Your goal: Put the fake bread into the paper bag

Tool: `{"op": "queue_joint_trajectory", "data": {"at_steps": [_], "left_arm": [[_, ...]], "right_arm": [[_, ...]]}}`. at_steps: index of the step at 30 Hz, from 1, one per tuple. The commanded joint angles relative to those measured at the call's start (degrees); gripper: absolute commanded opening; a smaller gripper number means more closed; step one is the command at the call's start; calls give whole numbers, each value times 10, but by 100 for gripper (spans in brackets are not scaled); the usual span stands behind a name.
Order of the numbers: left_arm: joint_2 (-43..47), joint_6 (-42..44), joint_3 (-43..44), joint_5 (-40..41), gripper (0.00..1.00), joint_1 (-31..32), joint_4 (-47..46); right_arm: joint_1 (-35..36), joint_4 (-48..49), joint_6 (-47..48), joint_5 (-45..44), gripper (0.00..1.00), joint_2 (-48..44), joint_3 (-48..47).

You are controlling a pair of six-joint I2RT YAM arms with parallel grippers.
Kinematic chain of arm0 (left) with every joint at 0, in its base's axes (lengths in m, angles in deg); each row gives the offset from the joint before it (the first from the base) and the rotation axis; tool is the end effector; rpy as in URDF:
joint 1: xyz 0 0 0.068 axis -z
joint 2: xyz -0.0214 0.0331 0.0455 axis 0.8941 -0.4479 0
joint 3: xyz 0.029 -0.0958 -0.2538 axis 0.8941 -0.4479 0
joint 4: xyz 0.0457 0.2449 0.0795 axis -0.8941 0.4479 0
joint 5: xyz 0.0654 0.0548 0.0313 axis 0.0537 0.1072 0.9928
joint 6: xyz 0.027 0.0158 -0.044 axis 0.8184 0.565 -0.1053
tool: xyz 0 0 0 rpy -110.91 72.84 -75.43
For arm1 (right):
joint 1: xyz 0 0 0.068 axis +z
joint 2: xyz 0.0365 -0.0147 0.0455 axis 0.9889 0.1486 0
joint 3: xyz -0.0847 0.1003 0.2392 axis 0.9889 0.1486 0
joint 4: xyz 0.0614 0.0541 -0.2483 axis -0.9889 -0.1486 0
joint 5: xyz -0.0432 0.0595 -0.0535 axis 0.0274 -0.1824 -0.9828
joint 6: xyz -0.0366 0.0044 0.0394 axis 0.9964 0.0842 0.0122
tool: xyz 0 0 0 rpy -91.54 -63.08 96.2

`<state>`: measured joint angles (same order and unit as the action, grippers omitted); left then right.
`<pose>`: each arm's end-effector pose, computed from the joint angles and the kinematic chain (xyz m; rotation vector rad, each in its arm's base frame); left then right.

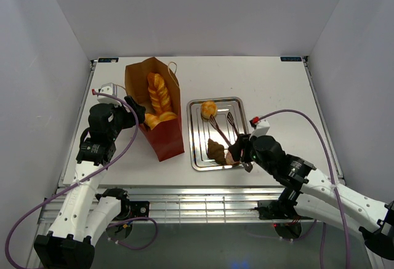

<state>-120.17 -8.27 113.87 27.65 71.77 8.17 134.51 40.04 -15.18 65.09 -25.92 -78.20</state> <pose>0.1838 -0.0276 0.3166 -0.2054 1.9494 -0.3555 0.1086 0.1229 0.2517 -0.1427 2.0218 0.5813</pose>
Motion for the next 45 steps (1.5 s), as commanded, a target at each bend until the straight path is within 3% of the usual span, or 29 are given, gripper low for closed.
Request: {"op": "queue_joint_trajectory", "data": {"at_steps": [1,14,27,41,45], "left_arm": [[12,-1,-6,-9,86,2,-1],[12,-1,-6,-11,87,8,-2],[0,0,-6,-12,87,8,-2],[-7,0,-5,-19,87,8,-2],[-8,-1,-6,-19,86,9,-2]], "right_arm": [[2,53,15,-39,62,38,-16],[-39,139,100,-23,68,214,-98],[-95,197,136,63,72,350,-158],[-95,224,139,51,72,404,-140],[-95,213,149,53,78,408,-144]]}}
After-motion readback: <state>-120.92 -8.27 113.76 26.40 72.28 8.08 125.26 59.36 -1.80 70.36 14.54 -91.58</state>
